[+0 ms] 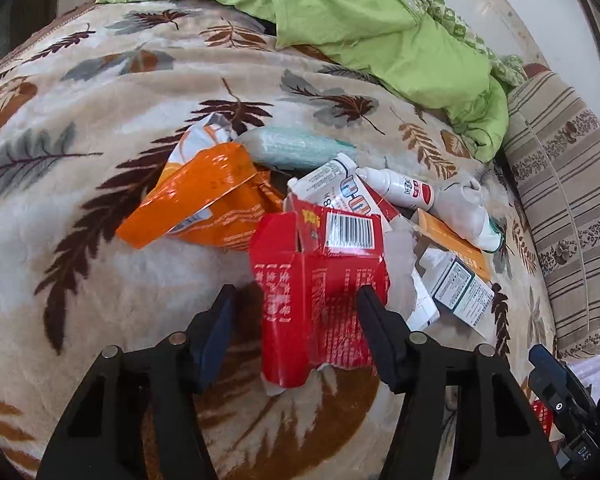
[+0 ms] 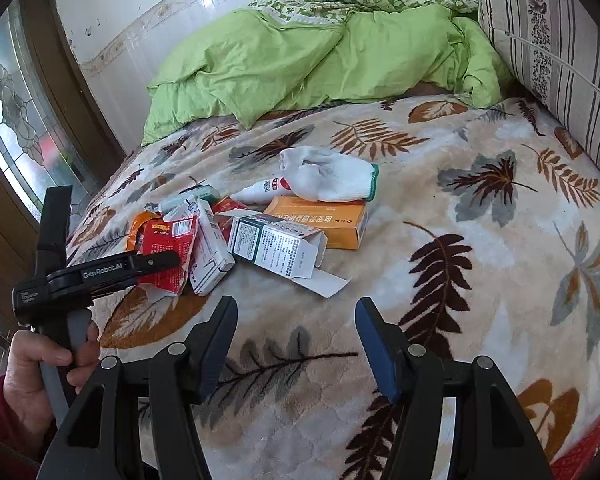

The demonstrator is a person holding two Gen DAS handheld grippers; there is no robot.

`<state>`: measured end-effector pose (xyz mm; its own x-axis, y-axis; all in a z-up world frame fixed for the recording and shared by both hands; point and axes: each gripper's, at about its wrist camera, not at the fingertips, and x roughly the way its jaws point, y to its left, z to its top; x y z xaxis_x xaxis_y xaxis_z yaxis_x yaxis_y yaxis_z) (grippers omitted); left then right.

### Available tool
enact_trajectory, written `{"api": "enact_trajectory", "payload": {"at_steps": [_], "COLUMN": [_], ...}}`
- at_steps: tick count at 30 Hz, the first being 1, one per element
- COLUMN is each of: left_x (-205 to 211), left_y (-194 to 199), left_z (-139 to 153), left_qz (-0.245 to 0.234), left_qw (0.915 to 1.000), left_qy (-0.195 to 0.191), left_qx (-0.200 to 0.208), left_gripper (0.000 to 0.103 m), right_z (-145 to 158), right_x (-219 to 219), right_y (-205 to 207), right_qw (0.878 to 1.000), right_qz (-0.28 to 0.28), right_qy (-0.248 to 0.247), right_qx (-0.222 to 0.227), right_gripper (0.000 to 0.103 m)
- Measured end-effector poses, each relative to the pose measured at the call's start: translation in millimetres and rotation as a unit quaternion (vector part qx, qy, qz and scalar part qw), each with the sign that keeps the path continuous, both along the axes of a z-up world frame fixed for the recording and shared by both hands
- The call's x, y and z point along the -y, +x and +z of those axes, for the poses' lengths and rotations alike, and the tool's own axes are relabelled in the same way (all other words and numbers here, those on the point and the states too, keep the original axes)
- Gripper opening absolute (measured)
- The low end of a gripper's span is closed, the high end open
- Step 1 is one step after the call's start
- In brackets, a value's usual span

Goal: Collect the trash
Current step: 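Move both open tools back over the trash on the bed, then grasp the red carton with the left tool while the right tool grasps the white medicine box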

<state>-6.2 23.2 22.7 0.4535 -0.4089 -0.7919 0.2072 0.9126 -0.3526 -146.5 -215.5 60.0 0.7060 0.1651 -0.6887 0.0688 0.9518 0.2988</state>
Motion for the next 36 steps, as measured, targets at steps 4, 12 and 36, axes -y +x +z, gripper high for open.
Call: {"api": "enact_trajectory", "payload": {"at_steps": [4, 12, 36], "left_x": [10.5, 4.0, 14.6], "left_y": [-2.5, -17.9, -31.2], "left_z": [3.1, 32.0, 45.6], "left_qz": [-0.008, -0.029, -0.05], "left_qw": [0.9998, 0.9968, 0.9916], "left_qy": [-0.019, 0.0, -0.011], "left_qx": [0.003, 0.074, 0.119], "left_gripper": [0.018, 0.017, 0.017], "right_z": [3.7, -4.5, 4.1], "right_x": [2.4, -31.4, -34.2], "right_y": [14.0, 68.2, 59.9], "right_qw": [1.0, 0.987, 0.992], "right_qz": [0.02, 0.115, 0.072], "right_qy": [-0.015, -0.109, -0.101], "right_qx": [0.001, -0.004, 0.025], "right_gripper": [0.065, 0.075, 0.038]}}
